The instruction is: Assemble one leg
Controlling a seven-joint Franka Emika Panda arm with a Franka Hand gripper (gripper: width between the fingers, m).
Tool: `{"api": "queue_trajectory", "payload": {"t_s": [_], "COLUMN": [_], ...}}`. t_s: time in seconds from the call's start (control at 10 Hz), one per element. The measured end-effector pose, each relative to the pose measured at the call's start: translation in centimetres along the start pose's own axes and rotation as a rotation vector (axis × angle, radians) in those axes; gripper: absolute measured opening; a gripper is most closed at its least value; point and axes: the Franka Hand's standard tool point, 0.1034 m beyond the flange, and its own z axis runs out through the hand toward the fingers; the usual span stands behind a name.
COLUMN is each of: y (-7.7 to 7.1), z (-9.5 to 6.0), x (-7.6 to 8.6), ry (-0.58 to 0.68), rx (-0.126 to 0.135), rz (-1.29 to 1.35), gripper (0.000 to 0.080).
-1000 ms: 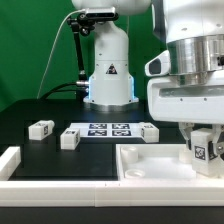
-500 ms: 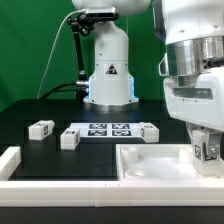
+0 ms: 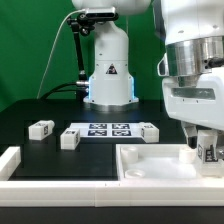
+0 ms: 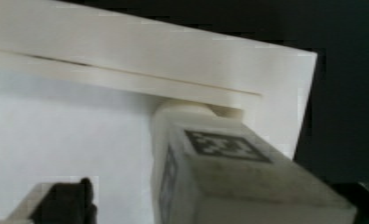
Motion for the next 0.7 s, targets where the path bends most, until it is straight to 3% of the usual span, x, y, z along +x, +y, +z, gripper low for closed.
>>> {"api": "queue_trajectory", "payload": {"t_s": [0.2, 0.4, 0.7], "y": [-0.10, -0.24, -0.33], "z": [-0.17, -0.51, -0.93], "x": [-0.27, -0.85, -0.83], "ry": [-0.015, -0.042, -0.068], "rx": [-0.027, -0.087, -0.143], "rz": [-0.244, -0.490, -0.844], "gripper": [0.0647, 0.0649, 0.0649]}}
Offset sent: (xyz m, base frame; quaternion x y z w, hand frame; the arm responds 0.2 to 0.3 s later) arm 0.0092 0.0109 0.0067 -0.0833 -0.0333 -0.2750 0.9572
